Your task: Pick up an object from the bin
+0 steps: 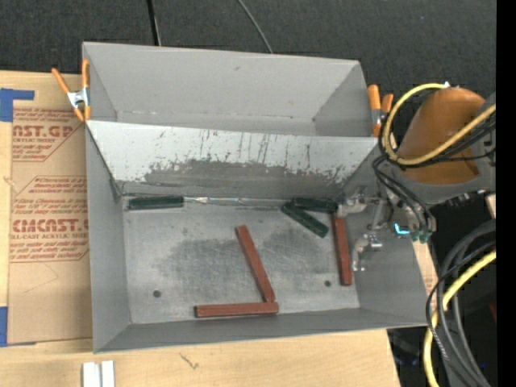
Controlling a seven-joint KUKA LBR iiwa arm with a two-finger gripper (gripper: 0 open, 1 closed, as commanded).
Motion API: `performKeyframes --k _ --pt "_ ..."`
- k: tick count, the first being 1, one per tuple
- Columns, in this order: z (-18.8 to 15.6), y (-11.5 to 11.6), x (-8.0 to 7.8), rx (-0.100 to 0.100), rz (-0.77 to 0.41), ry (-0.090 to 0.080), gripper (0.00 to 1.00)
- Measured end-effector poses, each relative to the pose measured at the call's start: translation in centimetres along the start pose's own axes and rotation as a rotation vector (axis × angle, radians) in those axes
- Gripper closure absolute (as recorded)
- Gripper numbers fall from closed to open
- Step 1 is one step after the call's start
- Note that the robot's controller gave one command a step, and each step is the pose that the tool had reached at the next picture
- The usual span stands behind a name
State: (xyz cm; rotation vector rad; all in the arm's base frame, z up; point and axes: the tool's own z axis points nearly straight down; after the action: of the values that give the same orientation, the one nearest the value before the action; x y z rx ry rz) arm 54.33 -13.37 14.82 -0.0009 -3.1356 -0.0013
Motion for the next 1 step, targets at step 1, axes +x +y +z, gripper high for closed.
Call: performKeyframes --k 1 --pt "-0.45 0.05 -0.20 0.001 -0.002 -0.008 0.00"
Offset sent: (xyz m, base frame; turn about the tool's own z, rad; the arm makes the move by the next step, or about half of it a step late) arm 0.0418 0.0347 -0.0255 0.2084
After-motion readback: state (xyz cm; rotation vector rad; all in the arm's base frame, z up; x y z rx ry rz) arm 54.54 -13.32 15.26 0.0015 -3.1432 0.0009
